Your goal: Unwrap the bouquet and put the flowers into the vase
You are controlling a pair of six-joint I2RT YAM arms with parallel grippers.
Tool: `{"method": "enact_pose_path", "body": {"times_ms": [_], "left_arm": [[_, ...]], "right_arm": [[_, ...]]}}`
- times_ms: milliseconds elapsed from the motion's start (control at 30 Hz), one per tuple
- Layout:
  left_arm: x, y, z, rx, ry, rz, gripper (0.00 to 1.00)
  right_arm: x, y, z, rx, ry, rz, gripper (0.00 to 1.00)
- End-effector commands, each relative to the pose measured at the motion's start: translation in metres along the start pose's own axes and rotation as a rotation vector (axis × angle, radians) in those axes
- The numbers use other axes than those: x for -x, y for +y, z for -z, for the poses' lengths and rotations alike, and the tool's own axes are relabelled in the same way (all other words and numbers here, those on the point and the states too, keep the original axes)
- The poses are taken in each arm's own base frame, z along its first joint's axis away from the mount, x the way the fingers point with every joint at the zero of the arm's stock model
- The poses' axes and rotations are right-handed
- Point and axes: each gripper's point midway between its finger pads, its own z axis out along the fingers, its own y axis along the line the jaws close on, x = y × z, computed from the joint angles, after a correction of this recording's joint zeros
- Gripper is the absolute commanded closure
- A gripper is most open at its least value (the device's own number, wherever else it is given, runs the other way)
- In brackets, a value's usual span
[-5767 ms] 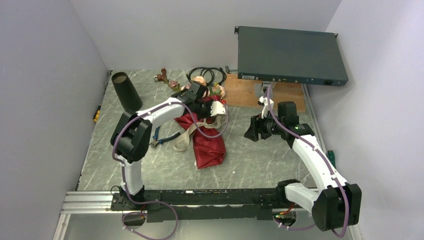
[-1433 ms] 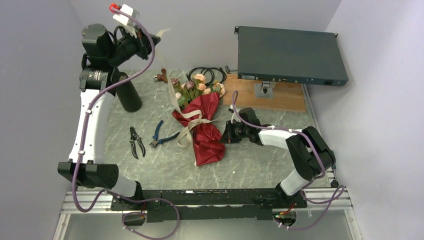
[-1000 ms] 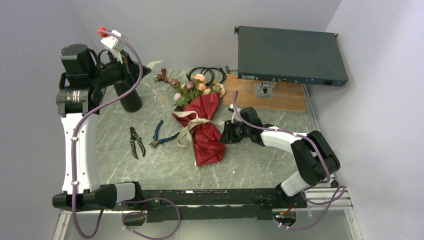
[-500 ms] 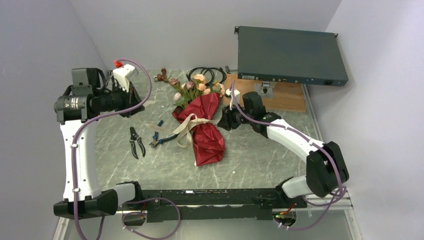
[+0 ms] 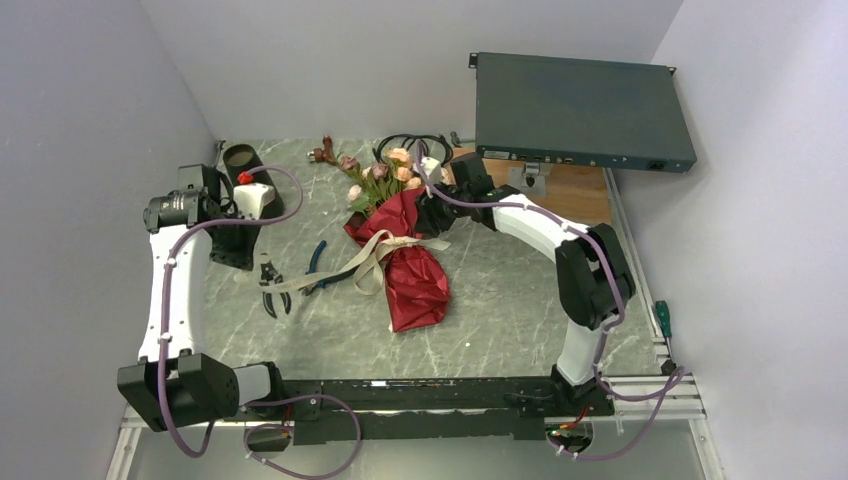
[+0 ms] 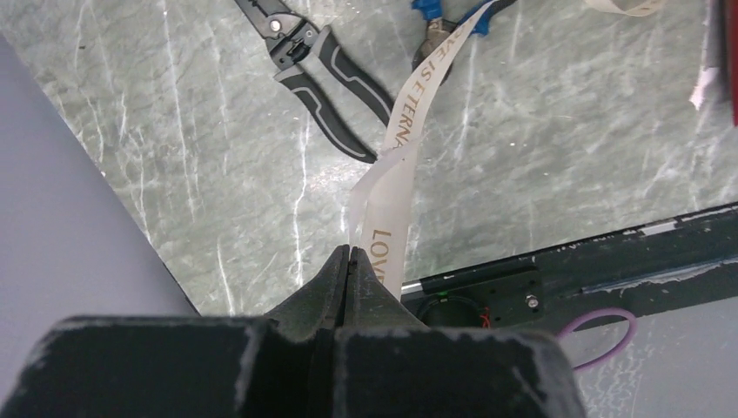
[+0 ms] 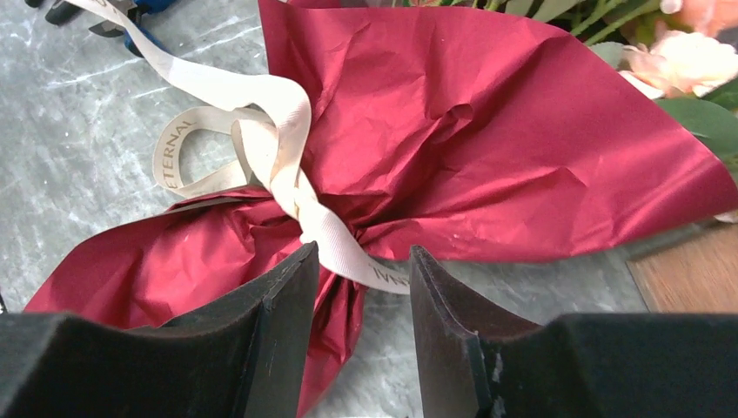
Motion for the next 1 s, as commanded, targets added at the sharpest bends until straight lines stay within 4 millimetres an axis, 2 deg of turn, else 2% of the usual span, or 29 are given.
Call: {"method": "enact_pose_path", "body": {"times_ms": [0, 367, 433, 500, 600, 667, 867, 967], "left_arm": [[0.001, 0.018, -0.011, 0.070, 0.007, 0.015, 1.00], [0.007, 0.023, -0.040, 0.032, 0.027, 0.039, 1.00], [0.009, 0.023, -0.043, 0.027, 0.025, 0.037, 1.00], [0.010, 0.024, -0.044, 0.026, 0.026, 0.033, 1.00], [0.011, 0.027, -0.047, 0.031, 0.026, 0.026, 1.00], [0.011, 0.029, -0.049, 0.036, 0.027, 0.023, 1.00], [0.002, 0.033, -0.062, 0.023, 0.044, 0.044, 1.00], [0.002, 0.037, -0.067, 0.023, 0.043, 0.049, 1.00]], "right_arm": [[0.018, 0.008, -0.010, 0.078, -0.015, 0.053, 0.54], [-0.010, 0.022, -0.032, 0.152, 0.078, 0.056, 0.56], [-0.013, 0.023, -0.035, 0.157, 0.088, 0.059, 0.59], [-0.016, 0.022, -0.038, 0.153, 0.093, 0.064, 0.68], [-0.010, 0.021, -0.034, 0.146, 0.085, 0.076, 0.86], [-0.004, 0.024, -0.029, 0.145, 0.077, 0.087, 0.93], [0.023, 0.035, 0.000, 0.126, 0.022, 0.123, 0.99], [0.027, 0.037, 0.009, 0.120, 0.021, 0.121, 1.00]]}}
